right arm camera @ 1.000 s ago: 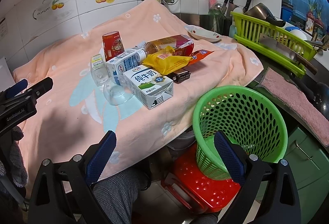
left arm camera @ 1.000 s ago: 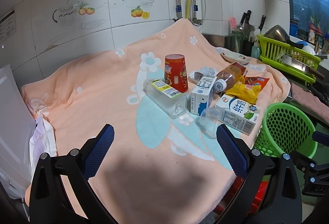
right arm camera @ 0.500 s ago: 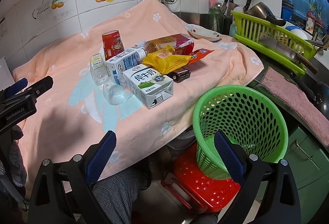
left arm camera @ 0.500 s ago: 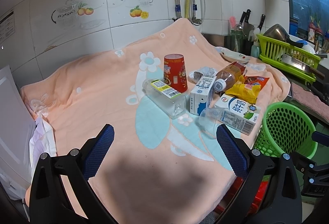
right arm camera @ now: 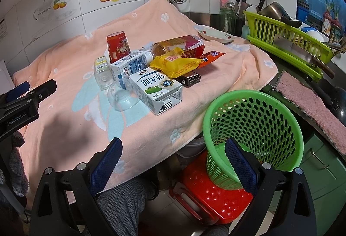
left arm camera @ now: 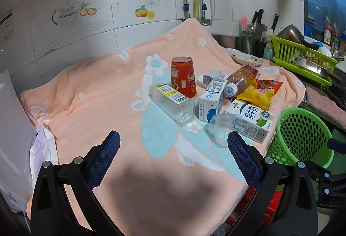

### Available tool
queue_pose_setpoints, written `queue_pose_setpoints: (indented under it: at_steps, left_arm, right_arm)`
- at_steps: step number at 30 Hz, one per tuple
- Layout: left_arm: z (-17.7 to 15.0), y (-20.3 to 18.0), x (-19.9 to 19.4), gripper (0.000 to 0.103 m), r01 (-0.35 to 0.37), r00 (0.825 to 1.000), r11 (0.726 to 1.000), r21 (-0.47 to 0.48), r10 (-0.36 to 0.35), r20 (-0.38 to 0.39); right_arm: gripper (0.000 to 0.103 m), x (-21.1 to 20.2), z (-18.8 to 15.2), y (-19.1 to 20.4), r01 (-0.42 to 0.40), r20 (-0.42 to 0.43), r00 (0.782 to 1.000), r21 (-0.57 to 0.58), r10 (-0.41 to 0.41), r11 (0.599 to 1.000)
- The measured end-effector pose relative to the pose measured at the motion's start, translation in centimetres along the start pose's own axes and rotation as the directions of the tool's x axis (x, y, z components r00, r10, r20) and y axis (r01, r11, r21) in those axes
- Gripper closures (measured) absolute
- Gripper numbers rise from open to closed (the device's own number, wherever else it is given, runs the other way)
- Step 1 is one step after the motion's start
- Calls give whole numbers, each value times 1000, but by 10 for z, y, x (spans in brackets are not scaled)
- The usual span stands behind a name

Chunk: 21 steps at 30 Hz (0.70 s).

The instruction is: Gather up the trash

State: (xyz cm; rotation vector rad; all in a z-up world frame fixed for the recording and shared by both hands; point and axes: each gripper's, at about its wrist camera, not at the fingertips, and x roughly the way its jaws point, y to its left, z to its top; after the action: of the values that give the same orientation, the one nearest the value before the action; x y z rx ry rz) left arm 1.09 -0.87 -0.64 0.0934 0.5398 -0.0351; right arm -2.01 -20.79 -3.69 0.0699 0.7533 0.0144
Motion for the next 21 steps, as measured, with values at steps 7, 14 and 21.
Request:
queue_pose_setpoints:
  at_steps: [7,14,21]
  left_arm:
    - [3,-2,5,5,8,1000,1000,0,-8,-10]
    - [8,0,9,5,19,1000,1000,0,-19,-12]
    - [12,3,12,5,28,1000,1000,-1,-28,-14]
  right_arm:
    - [10,4,3,0,7,-3,1000,0,-7,1000]
    - [10,5,8,-2,13,-6,1000,2,-13,1000]
    - [10,5,14,-2,26,-4,1000,9,-26,1000]
